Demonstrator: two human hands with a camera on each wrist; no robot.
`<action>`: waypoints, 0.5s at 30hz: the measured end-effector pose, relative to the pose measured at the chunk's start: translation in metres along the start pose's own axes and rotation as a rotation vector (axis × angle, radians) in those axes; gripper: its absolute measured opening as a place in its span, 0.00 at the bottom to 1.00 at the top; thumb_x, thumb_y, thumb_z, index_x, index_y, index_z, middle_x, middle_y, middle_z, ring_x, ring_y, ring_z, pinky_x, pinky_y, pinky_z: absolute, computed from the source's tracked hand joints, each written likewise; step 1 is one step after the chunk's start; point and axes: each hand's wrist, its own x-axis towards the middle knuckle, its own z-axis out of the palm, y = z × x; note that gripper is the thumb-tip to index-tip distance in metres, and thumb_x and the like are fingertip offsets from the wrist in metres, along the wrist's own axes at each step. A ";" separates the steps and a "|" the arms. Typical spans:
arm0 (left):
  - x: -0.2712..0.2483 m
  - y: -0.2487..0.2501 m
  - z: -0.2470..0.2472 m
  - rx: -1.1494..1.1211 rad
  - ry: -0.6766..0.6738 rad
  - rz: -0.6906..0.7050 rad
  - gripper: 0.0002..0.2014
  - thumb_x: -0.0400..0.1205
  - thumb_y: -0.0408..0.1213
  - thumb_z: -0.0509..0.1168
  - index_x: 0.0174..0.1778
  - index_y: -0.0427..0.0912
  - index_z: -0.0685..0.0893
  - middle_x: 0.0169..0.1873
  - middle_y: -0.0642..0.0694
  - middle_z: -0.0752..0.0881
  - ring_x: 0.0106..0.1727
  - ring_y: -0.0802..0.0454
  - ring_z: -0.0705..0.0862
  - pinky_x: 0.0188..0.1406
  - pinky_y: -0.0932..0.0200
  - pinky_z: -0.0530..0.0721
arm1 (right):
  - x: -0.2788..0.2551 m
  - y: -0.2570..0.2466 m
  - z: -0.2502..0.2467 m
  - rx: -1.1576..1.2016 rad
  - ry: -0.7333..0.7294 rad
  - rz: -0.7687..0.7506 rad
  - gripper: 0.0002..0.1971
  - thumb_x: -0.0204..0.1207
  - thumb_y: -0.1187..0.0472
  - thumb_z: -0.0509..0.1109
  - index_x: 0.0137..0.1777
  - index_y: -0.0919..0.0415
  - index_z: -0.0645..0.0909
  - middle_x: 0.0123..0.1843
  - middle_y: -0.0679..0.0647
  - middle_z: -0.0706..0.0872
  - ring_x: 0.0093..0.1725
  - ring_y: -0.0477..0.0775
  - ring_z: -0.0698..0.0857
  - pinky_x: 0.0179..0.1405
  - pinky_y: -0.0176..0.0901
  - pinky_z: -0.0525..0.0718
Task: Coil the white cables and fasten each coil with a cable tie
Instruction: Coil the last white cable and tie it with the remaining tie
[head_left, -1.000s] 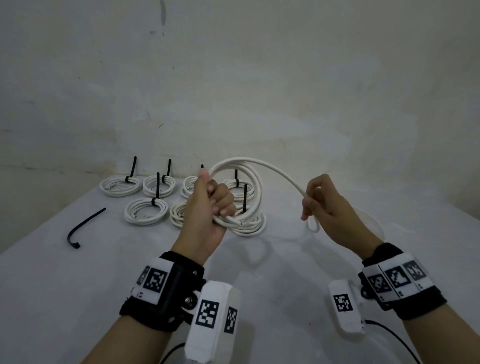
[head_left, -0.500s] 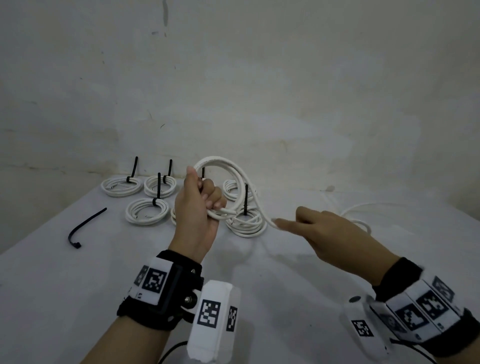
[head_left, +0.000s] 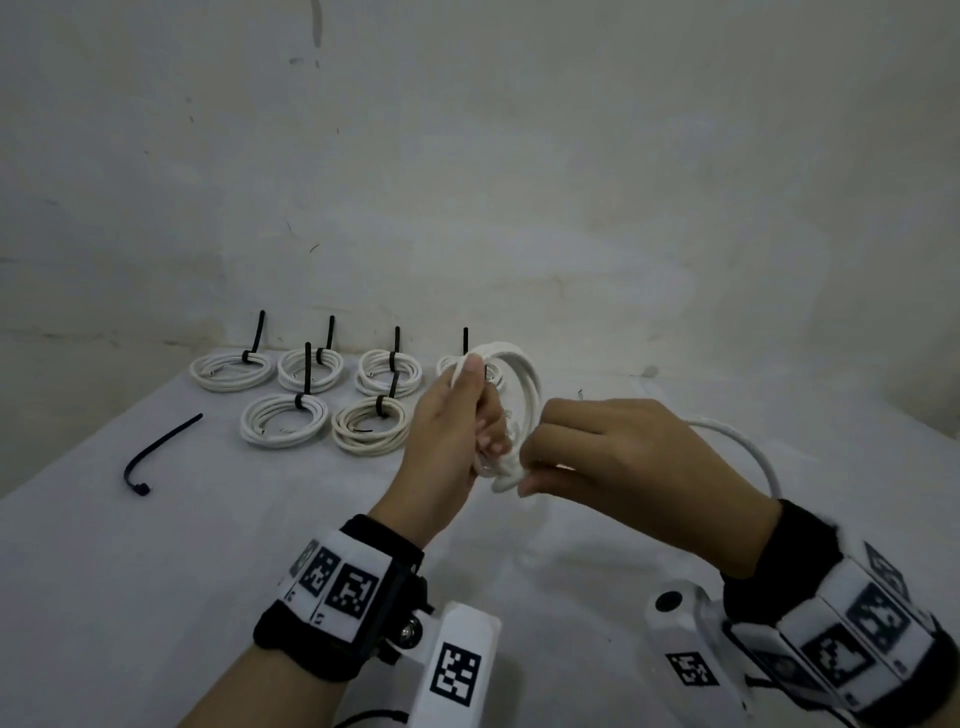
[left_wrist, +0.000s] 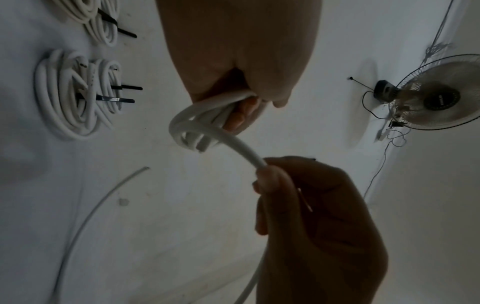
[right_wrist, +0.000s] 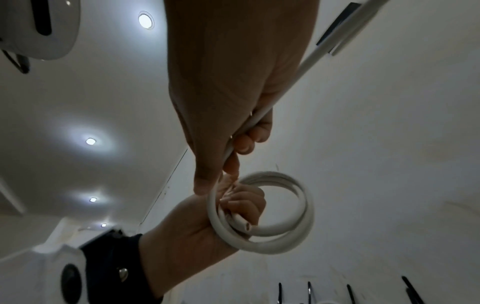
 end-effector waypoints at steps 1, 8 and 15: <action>-0.002 0.000 0.002 0.024 -0.031 -0.026 0.20 0.87 0.44 0.49 0.29 0.41 0.64 0.18 0.49 0.63 0.17 0.59 0.64 0.17 0.68 0.68 | 0.002 -0.001 -0.002 0.018 0.016 0.000 0.08 0.77 0.51 0.68 0.46 0.54 0.78 0.37 0.48 0.81 0.33 0.47 0.73 0.23 0.37 0.72; -0.016 -0.004 0.011 0.099 -0.168 -0.210 0.25 0.89 0.42 0.48 0.25 0.44 0.73 0.15 0.50 0.67 0.15 0.58 0.65 0.15 0.67 0.67 | 0.019 0.007 -0.010 0.077 0.028 0.133 0.15 0.69 0.45 0.70 0.39 0.56 0.76 0.34 0.41 0.76 0.29 0.42 0.73 0.23 0.38 0.74; -0.014 -0.003 0.006 -0.019 -0.233 -0.323 0.24 0.82 0.58 0.53 0.28 0.43 0.67 0.17 0.52 0.62 0.14 0.62 0.58 0.13 0.71 0.57 | 0.013 0.025 0.000 0.104 0.006 0.179 0.10 0.75 0.50 0.68 0.41 0.55 0.73 0.37 0.41 0.72 0.32 0.43 0.71 0.28 0.27 0.69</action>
